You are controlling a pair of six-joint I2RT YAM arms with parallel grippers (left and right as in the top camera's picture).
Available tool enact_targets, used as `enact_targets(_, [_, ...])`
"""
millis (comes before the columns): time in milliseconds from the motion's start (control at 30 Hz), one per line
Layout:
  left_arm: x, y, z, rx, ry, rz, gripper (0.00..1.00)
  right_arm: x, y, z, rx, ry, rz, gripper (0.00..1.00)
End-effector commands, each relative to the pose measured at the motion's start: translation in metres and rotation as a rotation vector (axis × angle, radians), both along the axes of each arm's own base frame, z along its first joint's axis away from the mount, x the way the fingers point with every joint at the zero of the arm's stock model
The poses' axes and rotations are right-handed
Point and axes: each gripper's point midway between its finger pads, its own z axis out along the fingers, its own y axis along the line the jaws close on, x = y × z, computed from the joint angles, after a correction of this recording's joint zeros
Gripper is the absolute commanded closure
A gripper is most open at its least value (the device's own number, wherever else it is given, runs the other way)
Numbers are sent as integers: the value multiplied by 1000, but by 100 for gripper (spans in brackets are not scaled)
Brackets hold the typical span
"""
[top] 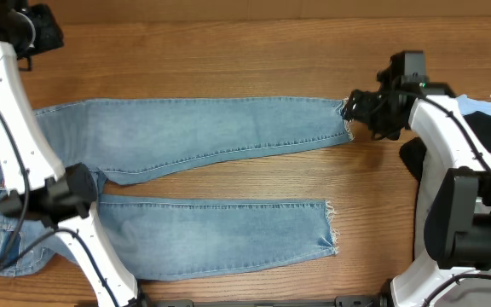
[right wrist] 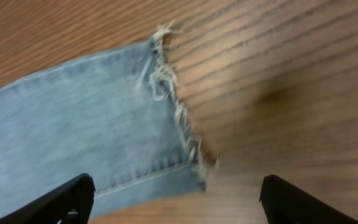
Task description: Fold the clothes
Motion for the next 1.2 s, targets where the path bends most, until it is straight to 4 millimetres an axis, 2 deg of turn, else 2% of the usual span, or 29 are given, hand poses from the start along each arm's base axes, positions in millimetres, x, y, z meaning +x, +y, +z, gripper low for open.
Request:
enact_targets(0, [-28, -25, 55, 38, -107, -51, 54, -9, -4, -14, -12, -7, -22, 12])
enact_targets(200, [-72, -51, 108, 69, -210, -80, 48, -13, -2, -38, 5, -39, -56, 21])
enact_targets(400, [-105, -64, 138, 78, -272, -85, 44, -5, 14, -39, 97, -108, -15, 34])
enact_targets(500, [-114, -67, 146, 84, -296, -88, 42, -2, 19, -36, 123, -124, -2, 41])
enact_targets(633, [-115, -68, 148, 77, -301, -83, 41, 3, 28, -29, 175, -156, 26, 48])
enact_targets(733, [-115, -70, 148, 71, -302, -83, 41, 2, 28, -30, 174, -152, 24, 65])
enact_targets(767, [-115, -70, 148, 70, -302, -84, 41, 1, 27, -31, 173, -144, 23, 68])
enact_targets(800, [-115, -71, 148, 70, -302, -86, 41, 0, 26, -32, 167, -139, 19, 68])
enact_targets(833, [-115, -73, 148, 69, -302, -90, 40, -2, 23, -34, 146, -128, 8, 55])
enact_targets(867, [-115, -73, 148, 69, -302, -91, 40, -4, 17, -38, 111, -112, -8, 32])
enact_targets(900, [-114, -75, 148, 69, -302, -96, 40, -6, 11, -41, 83, -101, -21, 25])
enact_targets(1000, [-114, -77, 148, 68, -302, -101, 40, -11, 2, -48, 32, -74, -43, 25])
enact_targets(1167, [-113, -80, 148, 66, -302, -110, 40, -14, 21, -50, 126, -80, 1, 47])
